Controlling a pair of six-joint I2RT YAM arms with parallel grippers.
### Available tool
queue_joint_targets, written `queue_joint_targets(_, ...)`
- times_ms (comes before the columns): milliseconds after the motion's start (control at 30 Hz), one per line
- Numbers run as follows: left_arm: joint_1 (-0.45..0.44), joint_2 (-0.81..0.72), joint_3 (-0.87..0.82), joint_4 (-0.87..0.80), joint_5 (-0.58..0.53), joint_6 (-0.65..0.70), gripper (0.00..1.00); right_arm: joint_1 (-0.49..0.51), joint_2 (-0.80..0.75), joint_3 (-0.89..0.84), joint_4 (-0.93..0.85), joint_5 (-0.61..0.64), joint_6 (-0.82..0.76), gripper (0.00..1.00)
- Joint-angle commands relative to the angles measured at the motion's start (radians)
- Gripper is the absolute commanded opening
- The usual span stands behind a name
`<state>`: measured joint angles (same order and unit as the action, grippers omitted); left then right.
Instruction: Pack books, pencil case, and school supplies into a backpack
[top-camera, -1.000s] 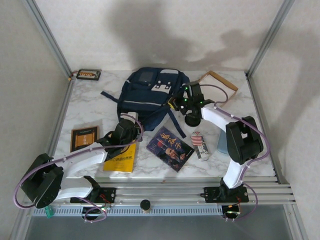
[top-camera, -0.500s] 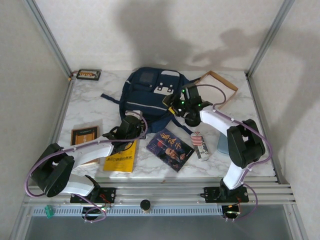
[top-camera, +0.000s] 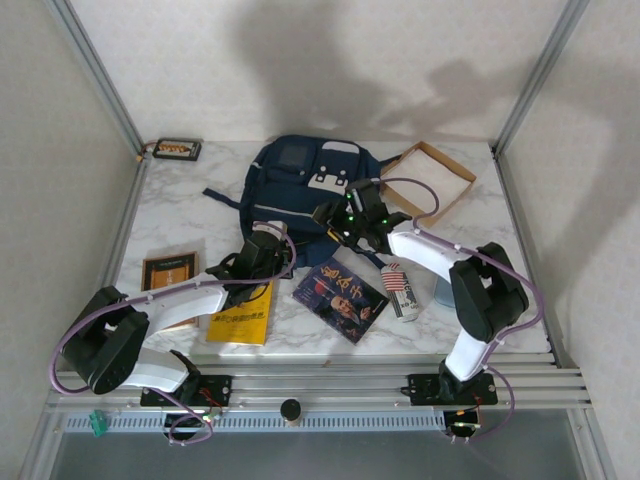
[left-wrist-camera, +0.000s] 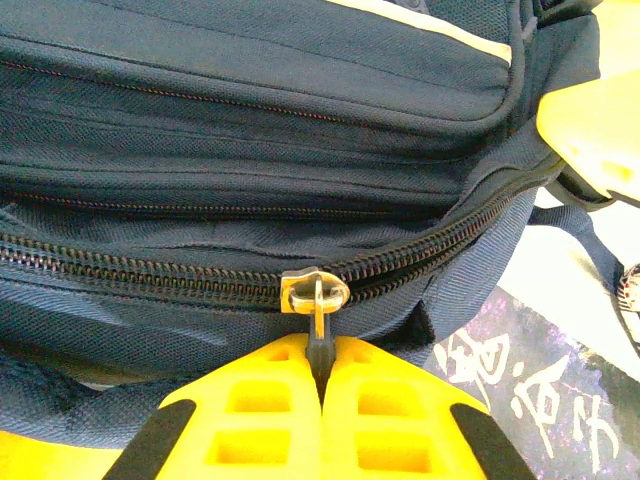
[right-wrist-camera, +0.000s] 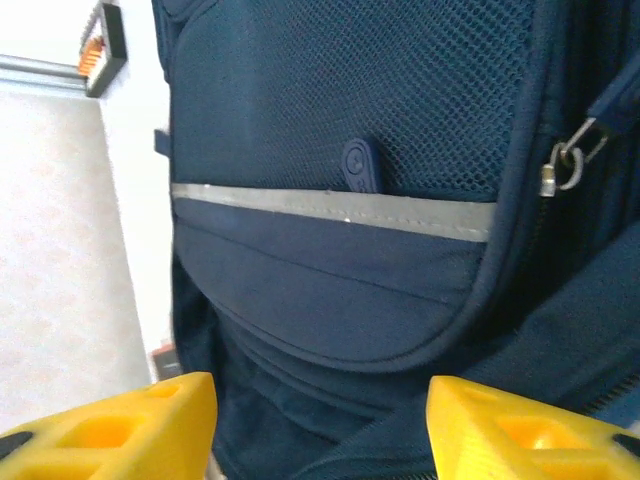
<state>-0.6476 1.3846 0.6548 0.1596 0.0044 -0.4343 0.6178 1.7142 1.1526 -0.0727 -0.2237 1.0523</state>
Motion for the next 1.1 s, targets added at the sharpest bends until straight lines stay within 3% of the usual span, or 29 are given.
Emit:
queue_joint_targets(0,-0.014,-0.029,0.048,0.016,-0.02,0.014,0.0,0.014,-0.073,0.029,-0.078,0.098,-0.233,0.56)
queue_joint_targets(133,-0.014,-0.058,0.036,0.026,-0.017,0.031,0.0,0.011,-0.092,0.036,-0.059,0.085,-0.692,0.56)
queue_joint_targets(267,-0.014,-0.055,0.04,0.038,-0.007,0.03,0.0,0.01,-0.088,0.015,-0.028,-0.127,-1.118,0.56)
queue_joint_targets(367,-0.014,-0.056,0.039,0.046,-0.007,0.023,0.0,-0.01,-0.125,-0.069,0.073,-0.221,-1.351,0.59)
queue_joint_targets(533,-0.014,-0.058,0.038,0.046,-0.008,0.022,0.0,-0.061,-0.118,-0.107,0.125,-0.416,-1.591,0.64)
queue_joint_targets(633,-0.013,-0.065,0.04,0.044,-0.005,0.029,0.0,-0.061,-0.045,-0.034,-0.007,-0.487,-1.71,0.65)
queue_joint_targets(933,-0.012,-0.055,0.055,0.035,-0.004,0.046,0.0,-0.042,0.093,0.072,-0.088,-0.505,-1.88,0.63)
queue_joint_targets(1033,-0.013,-0.053,0.057,0.036,-0.006,0.045,0.0,-0.017,0.142,0.115,-0.106,-0.425,-1.93,0.56)
queue_joint_targets(1067,-0.012,-0.052,0.058,0.034,-0.006,0.045,0.0,-0.016,0.152,0.118,-0.085,-0.41,-1.931,0.49)
